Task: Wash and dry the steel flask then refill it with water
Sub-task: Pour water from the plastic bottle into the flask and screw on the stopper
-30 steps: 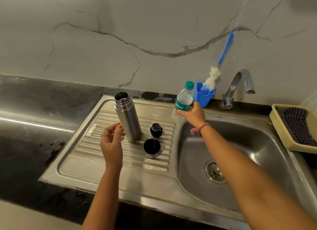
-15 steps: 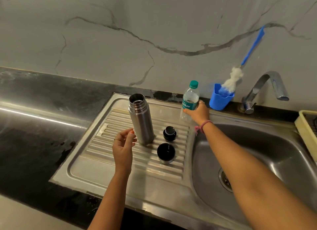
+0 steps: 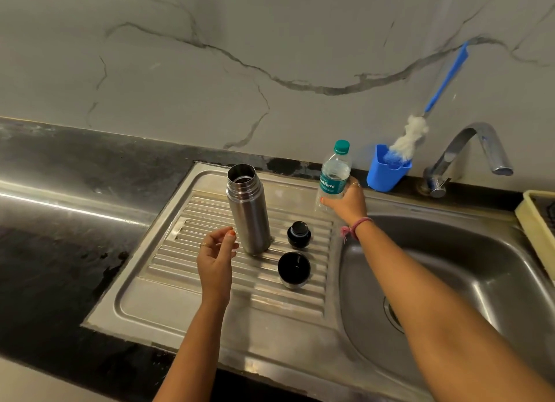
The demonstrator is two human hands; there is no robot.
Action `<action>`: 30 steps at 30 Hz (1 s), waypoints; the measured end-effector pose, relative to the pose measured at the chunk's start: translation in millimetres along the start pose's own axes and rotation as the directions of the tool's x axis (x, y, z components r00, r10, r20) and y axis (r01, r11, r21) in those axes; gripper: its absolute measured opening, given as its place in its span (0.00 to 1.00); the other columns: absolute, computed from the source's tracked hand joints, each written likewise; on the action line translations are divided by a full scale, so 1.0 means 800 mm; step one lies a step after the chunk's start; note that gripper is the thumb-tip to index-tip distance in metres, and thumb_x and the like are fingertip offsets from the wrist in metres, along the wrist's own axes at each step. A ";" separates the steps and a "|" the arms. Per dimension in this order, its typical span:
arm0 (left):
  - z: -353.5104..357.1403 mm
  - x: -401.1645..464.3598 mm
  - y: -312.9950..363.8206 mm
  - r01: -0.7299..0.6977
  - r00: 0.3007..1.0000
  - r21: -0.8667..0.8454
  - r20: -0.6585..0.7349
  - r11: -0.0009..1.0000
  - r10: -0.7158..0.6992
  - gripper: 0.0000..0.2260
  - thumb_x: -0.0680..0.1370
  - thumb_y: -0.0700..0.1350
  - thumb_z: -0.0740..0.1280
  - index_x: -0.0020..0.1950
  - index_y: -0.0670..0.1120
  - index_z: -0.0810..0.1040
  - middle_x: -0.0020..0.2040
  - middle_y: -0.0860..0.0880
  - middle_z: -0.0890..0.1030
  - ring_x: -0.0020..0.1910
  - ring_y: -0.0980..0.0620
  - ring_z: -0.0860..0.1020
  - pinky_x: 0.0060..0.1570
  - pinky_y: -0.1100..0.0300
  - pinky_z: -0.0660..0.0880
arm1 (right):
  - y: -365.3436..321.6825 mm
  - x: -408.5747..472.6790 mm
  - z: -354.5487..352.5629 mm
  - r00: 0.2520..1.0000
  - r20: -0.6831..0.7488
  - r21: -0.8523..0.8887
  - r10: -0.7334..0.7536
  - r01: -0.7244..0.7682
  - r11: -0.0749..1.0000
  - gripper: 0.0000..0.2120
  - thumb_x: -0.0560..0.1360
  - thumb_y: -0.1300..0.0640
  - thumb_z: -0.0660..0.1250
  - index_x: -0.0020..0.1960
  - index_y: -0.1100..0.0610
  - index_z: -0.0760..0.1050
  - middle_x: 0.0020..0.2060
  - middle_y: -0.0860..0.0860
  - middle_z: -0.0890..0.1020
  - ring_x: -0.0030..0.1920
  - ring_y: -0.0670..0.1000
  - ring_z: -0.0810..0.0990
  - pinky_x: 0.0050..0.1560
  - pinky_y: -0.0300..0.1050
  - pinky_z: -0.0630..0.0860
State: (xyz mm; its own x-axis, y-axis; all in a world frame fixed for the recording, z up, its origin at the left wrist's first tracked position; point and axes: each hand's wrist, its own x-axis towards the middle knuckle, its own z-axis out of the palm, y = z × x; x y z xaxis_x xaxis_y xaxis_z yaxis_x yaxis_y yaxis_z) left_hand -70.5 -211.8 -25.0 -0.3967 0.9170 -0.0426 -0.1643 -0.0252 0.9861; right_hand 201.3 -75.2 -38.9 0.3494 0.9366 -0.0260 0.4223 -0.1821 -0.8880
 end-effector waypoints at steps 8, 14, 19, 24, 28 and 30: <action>-0.003 0.004 -0.004 -0.010 1.000 0.021 0.020 1.000 0.009 0.06 0.81 0.39 0.65 0.53 0.49 0.79 0.47 0.48 0.81 0.46 0.51 0.79 0.46 0.59 0.76 | 0.008 -0.063 -0.005 0.993 -0.099 0.078 0.070 -0.062 0.995 0.40 0.68 0.60 0.77 0.73 0.60 0.60 0.68 0.58 0.69 0.66 0.56 0.71 0.62 0.47 0.72; -0.006 0.003 -0.011 -0.020 0.999 0.063 0.050 0.998 0.017 0.05 0.80 0.41 0.67 0.53 0.50 0.79 0.48 0.47 0.81 0.48 0.49 0.79 0.48 0.59 0.77 | 0.023 -0.125 -0.008 0.997 0.081 0.225 -0.009 -0.010 0.974 0.34 0.70 0.64 0.74 0.72 0.58 0.63 0.64 0.53 0.73 0.62 0.49 0.73 0.57 0.39 0.72; -0.009 0.006 -0.016 -0.016 0.998 0.100 0.068 0.995 0.009 0.05 0.80 0.43 0.69 0.53 0.51 0.80 0.48 0.45 0.81 0.49 0.46 0.78 0.49 0.55 0.77 | 0.033 -0.137 -0.003 0.930 0.362 0.096 -0.069 0.036 0.995 0.38 0.69 0.61 0.76 0.73 0.56 0.62 0.67 0.50 0.72 0.66 0.47 0.70 0.68 0.45 0.68; -0.010 0.005 -0.022 -0.015 0.996 0.117 0.086 0.993 0.005 0.06 0.79 0.42 0.69 0.54 0.50 0.80 0.48 0.45 0.81 0.48 0.47 0.78 0.49 0.54 0.77 | 0.024 -0.126 0.010 0.887 0.457 -0.031 -0.068 0.093 0.995 0.40 0.67 0.57 0.78 0.74 0.53 0.62 0.69 0.51 0.71 0.69 0.49 0.69 0.70 0.49 0.68; -0.013 0.006 -0.024 -0.002 0.996 0.130 0.088 0.992 -0.010 0.07 0.79 0.41 0.70 0.55 0.49 0.80 0.46 0.48 0.80 0.46 0.50 0.77 0.49 0.52 0.76 | 0.012 -0.122 0.022 0.881 0.463 -0.078 -0.094 0.147 0.986 0.37 0.68 0.58 0.77 0.73 0.54 0.65 0.68 0.51 0.72 0.67 0.49 0.71 0.64 0.39 0.68; -0.015 0.006 -0.024 -0.005 0.996 0.137 0.092 0.990 -0.008 0.07 0.79 0.41 0.70 0.55 0.49 0.80 0.45 0.48 0.79 0.46 0.50 0.77 0.48 0.53 0.76 | 0.010 -0.122 0.026 0.896 0.434 -0.083 -0.097 0.146 0.986 0.35 0.67 0.57 0.77 0.71 0.54 0.67 0.65 0.51 0.75 0.66 0.50 0.72 0.62 0.38 0.68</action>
State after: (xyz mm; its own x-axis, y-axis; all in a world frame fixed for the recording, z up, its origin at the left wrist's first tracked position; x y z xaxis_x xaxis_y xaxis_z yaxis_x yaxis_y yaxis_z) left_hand -80.1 -211.7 -46.5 -0.3110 0.9498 -0.0357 -0.0368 0.0255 0.9990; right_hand 153.3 -161.6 -53.2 -0.0908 0.9865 -0.1365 0.5365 -0.0670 -0.8412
